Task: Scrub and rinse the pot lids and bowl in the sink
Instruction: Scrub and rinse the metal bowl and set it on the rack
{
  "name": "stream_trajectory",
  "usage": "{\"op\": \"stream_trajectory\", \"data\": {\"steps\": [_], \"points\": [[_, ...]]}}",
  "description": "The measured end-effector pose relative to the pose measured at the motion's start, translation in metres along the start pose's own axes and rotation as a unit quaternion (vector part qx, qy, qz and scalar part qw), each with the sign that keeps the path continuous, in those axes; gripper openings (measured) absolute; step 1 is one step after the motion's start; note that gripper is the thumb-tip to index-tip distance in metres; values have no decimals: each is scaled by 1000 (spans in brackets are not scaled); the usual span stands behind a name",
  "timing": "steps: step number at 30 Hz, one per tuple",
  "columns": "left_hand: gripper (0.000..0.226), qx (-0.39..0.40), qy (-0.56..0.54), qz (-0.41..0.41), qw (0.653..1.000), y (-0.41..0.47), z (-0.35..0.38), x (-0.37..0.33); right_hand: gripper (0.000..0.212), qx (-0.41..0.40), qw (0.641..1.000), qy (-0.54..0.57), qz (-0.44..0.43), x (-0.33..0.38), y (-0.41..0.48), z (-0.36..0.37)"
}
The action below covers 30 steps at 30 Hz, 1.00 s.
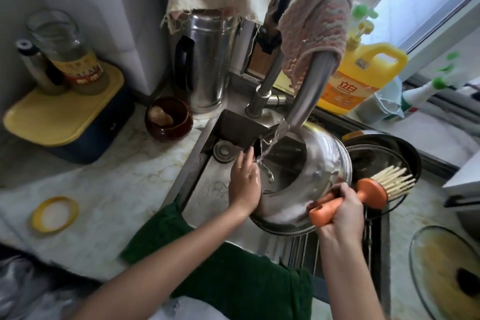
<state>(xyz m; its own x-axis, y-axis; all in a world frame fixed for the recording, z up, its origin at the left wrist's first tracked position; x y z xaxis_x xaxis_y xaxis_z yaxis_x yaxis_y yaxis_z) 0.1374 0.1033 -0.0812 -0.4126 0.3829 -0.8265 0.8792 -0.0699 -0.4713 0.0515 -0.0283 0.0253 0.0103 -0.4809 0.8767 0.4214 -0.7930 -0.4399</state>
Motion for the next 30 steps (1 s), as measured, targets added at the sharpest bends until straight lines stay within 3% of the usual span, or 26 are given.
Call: {"op": "stream_trajectory", "data": {"steps": [2,5,8,10,13,16,19,23,25,27,28,30], "points": [[55,14,-30,-1,999,20,-6,-7,31,-15,1000,17,11,-1,0,-2],[42,26,-166,-110,980,51,-26,-10,31,-30,999,29,18,-1,0,-2],[44,10,-238,-142,961,0,-13,-7,25,-51,997,48,24,-4,1,5],[45,-14,-346,-157,925,-32,-9,-4,22,-55,995,72,43,-10,-1,11],[41,0,-458,-242,855,3,-15,9,15,-68,994,74,51,-15,-11,17],[35,26,-461,-270,845,31,-26,8,14,-75,992,78,57,-18,-10,22],[46,-23,-392,-198,898,1,-20,-5,15,-70,994,58,65,-24,-8,29],[50,-57,-168,-2,984,-61,-4,-6,16,-32,998,6,47,-28,-1,45],[54,-53,-45,134,989,-70,1,-5,16,-4,999,-31,42,-29,3,50],[54,-61,41,256,964,-66,2,-9,17,34,996,-77,27,-31,3,53],[53,-67,49,288,954,-59,1,-14,17,57,993,-99,14,-32,0,55],[51,-63,4,260,963,-34,-5,-31,14,112,980,-161,-28,-35,-7,56]]}}
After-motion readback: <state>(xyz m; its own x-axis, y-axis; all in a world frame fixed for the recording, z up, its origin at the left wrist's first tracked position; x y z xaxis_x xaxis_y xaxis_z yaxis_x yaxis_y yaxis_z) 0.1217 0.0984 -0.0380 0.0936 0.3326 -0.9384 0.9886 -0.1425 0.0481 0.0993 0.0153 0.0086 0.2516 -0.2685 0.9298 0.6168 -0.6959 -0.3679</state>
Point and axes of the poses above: each hand's wrist, its own y-axis towards the middle knuckle, its own z-axis out of the palm, x = y × z, the point moved 4 cm from there along y, towards the middle knuckle, and after that the axes turned 13 degrees about -z, right-handed, at the moved point
